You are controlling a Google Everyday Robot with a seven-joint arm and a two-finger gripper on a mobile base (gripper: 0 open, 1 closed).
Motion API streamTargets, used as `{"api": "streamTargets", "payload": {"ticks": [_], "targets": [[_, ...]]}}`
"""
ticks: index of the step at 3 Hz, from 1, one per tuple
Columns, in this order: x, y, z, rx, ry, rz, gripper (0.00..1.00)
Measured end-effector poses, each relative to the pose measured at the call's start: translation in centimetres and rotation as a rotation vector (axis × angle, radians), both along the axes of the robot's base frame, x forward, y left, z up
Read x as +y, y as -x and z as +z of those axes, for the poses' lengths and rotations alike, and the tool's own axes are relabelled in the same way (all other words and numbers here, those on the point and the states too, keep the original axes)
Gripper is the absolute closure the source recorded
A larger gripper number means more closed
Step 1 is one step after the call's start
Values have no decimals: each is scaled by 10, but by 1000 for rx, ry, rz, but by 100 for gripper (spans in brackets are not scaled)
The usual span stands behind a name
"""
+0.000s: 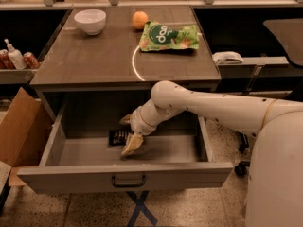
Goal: Pick rxbar chocolate from top drawer and place on counter
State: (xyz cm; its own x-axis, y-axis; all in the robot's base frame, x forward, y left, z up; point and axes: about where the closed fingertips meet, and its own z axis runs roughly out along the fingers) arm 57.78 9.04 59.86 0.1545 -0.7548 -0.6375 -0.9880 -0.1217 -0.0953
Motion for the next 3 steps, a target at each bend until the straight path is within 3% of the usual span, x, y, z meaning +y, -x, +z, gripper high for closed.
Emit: {"api": "streamTargets", "payload": {"ticks": [3], "targets": [[4, 3, -4, 8, 0, 9, 94]]}}
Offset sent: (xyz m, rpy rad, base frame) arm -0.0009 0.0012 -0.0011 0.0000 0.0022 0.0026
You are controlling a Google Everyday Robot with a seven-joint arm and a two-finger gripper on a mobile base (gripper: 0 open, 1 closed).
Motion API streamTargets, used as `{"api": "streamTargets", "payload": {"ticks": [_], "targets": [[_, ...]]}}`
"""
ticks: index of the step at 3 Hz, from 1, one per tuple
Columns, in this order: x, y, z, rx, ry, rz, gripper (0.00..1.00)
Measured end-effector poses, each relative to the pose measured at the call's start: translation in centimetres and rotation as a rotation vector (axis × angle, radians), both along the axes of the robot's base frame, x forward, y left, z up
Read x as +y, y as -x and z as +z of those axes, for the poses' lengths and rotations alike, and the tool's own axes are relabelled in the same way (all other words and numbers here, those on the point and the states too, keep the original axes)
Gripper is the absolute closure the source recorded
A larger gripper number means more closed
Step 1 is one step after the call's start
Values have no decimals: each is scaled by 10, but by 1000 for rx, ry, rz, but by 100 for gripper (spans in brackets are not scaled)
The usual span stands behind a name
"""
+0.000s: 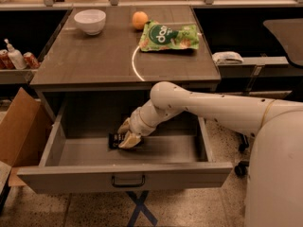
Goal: Pick rxbar chocolate from top drawer and place on counter
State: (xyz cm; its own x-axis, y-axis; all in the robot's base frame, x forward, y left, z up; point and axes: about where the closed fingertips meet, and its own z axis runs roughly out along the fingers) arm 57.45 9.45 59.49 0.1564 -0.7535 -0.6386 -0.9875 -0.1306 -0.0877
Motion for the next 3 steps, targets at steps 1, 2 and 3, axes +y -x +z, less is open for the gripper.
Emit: {"api": "streamTargets", "payload": {"ticks": [1, 2, 3], "targets": [[1, 1, 0, 1, 0, 2, 100], [-6, 10, 27, -57, 2, -2, 100], [-21, 27, 65, -137, 0, -36, 100]]}}
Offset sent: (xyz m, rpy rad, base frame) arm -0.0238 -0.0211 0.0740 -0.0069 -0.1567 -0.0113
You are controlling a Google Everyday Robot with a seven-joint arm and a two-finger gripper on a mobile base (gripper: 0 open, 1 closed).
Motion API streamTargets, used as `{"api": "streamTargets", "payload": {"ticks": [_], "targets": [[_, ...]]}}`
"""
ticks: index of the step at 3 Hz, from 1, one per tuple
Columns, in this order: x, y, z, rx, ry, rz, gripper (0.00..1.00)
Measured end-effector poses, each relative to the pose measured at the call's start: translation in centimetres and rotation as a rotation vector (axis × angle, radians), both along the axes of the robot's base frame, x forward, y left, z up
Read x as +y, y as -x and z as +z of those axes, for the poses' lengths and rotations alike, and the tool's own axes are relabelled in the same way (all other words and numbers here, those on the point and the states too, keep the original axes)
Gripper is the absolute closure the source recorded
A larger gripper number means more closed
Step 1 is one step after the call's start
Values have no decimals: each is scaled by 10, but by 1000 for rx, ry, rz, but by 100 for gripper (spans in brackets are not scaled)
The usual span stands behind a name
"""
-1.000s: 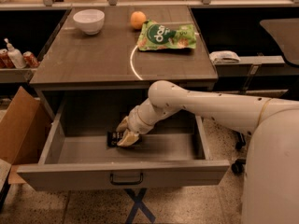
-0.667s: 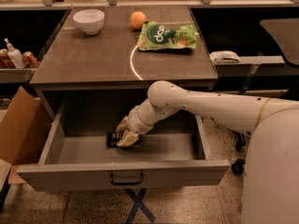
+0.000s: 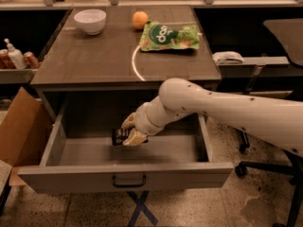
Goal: Pick rxbar chocolate from top drawer and place on counter
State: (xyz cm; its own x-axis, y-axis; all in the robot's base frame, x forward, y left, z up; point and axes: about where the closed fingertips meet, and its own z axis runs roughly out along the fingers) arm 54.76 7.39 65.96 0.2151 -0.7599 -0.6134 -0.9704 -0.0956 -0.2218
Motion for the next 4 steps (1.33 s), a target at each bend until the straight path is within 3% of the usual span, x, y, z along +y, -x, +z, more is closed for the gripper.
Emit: {"api": "streamTargets", "payload": {"ticks": [1, 2, 3, 4], "targets": [[-20, 12, 47, -94, -1, -29, 100], [-20, 12, 47, -95, -1, -29, 100], [-25, 12, 85, -165, -8, -16, 100], [-27, 16, 149, -288, 14, 7, 100]]}}
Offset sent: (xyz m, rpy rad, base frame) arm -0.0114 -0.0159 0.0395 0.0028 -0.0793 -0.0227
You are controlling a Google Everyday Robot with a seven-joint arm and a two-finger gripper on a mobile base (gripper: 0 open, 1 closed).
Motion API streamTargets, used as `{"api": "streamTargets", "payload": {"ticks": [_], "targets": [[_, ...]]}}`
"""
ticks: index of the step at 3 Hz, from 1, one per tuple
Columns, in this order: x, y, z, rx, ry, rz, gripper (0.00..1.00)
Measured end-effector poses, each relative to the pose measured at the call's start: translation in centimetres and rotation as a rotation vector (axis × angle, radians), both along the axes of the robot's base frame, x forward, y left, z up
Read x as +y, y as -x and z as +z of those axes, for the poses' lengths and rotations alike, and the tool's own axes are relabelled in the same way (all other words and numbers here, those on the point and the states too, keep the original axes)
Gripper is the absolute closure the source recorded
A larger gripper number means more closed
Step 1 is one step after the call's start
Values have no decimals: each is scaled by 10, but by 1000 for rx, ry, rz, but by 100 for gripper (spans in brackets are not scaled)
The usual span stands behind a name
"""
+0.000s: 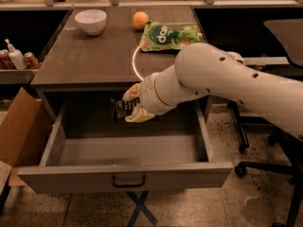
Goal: Pick rxbar chocolate from top drawer and place on counter
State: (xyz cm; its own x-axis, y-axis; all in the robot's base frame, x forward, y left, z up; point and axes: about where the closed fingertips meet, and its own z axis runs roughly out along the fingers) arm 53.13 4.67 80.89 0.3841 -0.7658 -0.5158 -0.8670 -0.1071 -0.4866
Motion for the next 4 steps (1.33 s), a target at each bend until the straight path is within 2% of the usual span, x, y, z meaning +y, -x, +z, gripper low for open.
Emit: {"api": "streamTargets", "payload": {"ticks": [1, 2, 3, 4], "targets": [[0, 0, 0, 0, 0, 0, 100], [6, -13, 11, -34, -21, 29, 100], [17, -48, 28, -73, -9, 85, 100], [36, -90, 43, -104, -33, 137, 100]]}}
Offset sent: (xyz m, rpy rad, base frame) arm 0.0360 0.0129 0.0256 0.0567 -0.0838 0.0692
